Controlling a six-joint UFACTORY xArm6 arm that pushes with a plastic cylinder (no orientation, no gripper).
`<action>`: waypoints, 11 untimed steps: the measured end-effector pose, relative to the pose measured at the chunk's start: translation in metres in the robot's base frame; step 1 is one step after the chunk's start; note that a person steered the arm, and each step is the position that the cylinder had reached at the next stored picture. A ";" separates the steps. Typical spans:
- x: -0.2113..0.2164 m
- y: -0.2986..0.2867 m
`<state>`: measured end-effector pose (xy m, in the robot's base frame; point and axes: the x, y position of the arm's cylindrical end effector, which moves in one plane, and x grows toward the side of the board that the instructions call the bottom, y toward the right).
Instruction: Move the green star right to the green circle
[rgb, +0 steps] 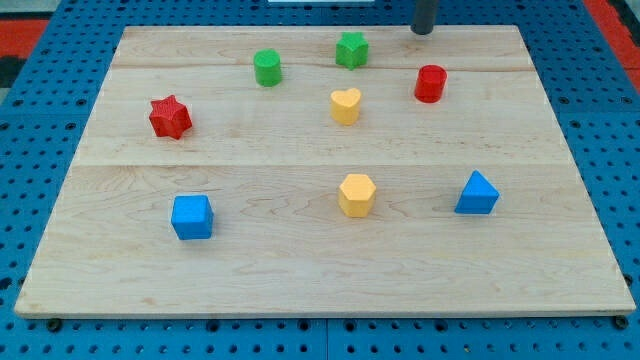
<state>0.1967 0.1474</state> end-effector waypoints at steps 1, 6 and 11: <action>-0.001 0.015; 0.045 -0.002; 0.035 -0.131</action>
